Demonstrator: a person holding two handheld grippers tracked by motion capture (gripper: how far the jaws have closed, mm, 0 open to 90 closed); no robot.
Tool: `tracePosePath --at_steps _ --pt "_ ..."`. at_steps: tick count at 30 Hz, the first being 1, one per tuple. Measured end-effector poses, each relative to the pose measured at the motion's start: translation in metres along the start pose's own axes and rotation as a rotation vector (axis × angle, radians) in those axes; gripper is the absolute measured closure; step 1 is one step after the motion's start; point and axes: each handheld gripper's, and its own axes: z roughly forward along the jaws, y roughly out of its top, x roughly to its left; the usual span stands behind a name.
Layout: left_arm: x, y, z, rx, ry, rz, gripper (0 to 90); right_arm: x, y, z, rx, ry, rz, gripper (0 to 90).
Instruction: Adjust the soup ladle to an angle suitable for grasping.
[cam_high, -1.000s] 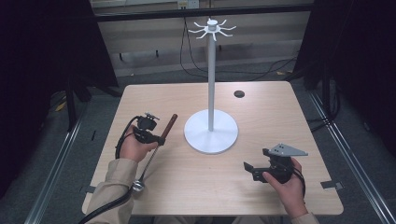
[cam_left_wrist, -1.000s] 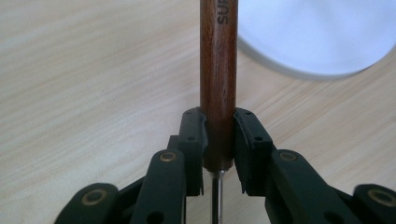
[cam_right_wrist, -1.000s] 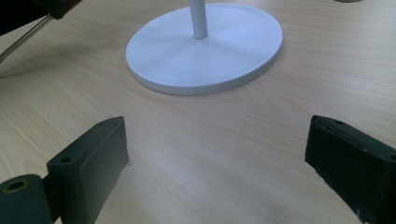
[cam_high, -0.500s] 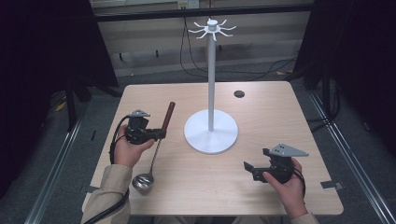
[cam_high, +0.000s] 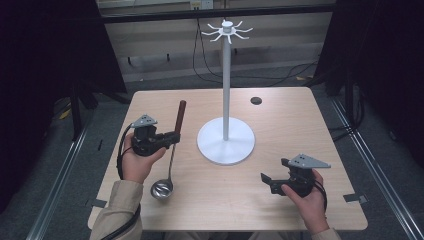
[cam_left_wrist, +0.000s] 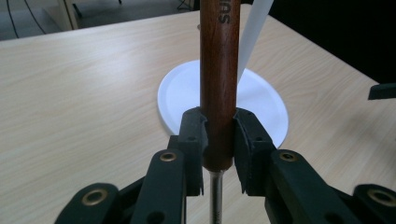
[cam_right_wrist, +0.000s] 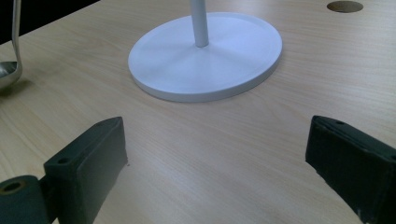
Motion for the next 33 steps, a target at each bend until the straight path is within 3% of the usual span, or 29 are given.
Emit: tracePosePath --at_steps 10,20,33 --pt "-0.014 0.018 -0.007 -0.095 -0.022 0.011 74.7 0.000 0.000 0.000 -0.003 0.003 0.002 3.3" --pt "-0.028 0.041 -0.009 -0.152 -0.042 0.035 74.7 -0.001 0.000 -0.001 -0.012 0.004 0.003 3.2" --pt "-0.041 0.066 -0.009 -0.163 -0.037 0.065 74.7 -0.002 0.001 -0.003 -0.016 0.007 0.008 3.1"
